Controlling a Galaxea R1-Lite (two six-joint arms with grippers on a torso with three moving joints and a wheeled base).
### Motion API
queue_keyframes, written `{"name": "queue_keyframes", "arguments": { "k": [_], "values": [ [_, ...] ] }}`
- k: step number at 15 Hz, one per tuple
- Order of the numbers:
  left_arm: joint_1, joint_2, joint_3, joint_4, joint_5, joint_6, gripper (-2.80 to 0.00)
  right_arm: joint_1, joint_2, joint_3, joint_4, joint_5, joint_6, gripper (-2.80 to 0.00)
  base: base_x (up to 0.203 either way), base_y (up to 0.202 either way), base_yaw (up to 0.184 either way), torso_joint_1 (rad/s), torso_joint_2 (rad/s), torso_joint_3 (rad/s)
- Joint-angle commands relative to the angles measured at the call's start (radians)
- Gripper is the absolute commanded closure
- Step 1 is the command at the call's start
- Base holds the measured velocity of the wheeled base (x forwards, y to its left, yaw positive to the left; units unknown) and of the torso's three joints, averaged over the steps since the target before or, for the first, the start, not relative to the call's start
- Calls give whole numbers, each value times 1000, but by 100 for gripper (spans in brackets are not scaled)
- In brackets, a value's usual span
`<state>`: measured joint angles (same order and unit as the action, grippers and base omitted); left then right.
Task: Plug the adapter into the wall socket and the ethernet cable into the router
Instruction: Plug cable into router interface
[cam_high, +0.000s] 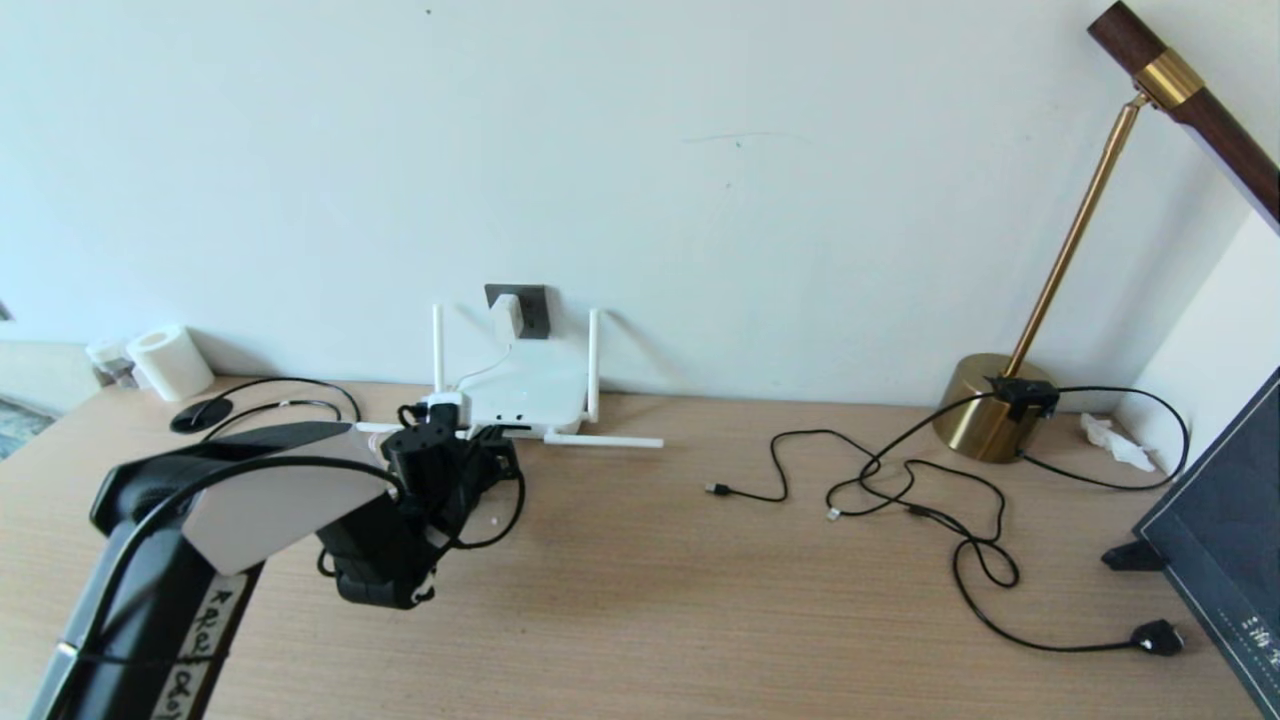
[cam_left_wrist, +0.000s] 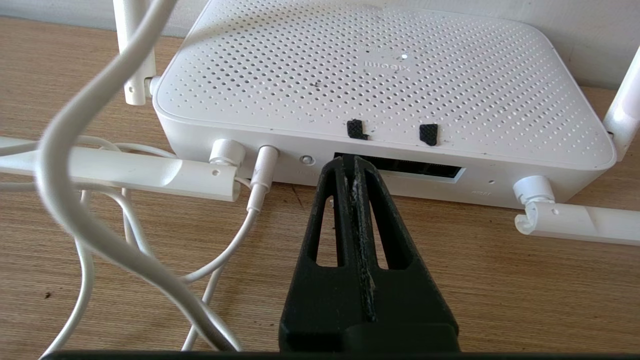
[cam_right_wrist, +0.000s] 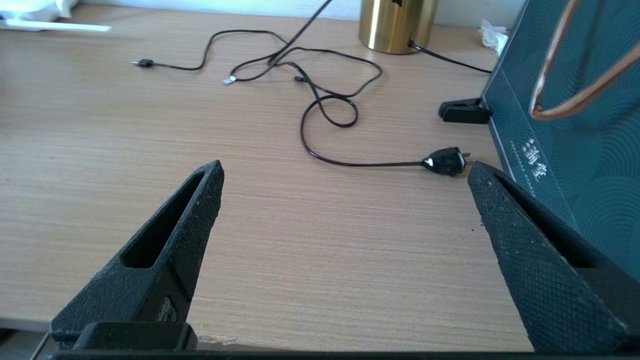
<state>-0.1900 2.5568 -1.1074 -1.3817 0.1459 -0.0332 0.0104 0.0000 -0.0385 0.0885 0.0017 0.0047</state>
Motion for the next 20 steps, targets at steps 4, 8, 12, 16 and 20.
{"name": "queue_keyframes", "arguments": {
  "k": [4, 8, 12, 16, 20],
  "values": [
    [0, 6, 3, 0, 3, -1, 0, 0, 2, 0, 0, 0, 0, -280, 0, 0, 0, 0, 0, 0],
    [0, 2, 15, 0, 3, 1, 0, 0, 1, 0, 0, 0, 0, -280, 0, 0, 0, 0, 0, 0],
    [0, -4, 28, -7, 3, -4, -280, 0, 0, 0, 0, 0, 0, -280, 0, 0, 0, 0, 0, 0],
    [-1, -14, 65, -44, 3, -2, -280, 0, 2, 0, 0, 0, 0, -280, 0, 0, 0, 0, 0, 0],
    [-2, -78, 145, -66, 3, -2, -280, 0, 0, 0, 0, 0, 0, -280, 0, 0, 0, 0, 0, 0]
  ]
}}
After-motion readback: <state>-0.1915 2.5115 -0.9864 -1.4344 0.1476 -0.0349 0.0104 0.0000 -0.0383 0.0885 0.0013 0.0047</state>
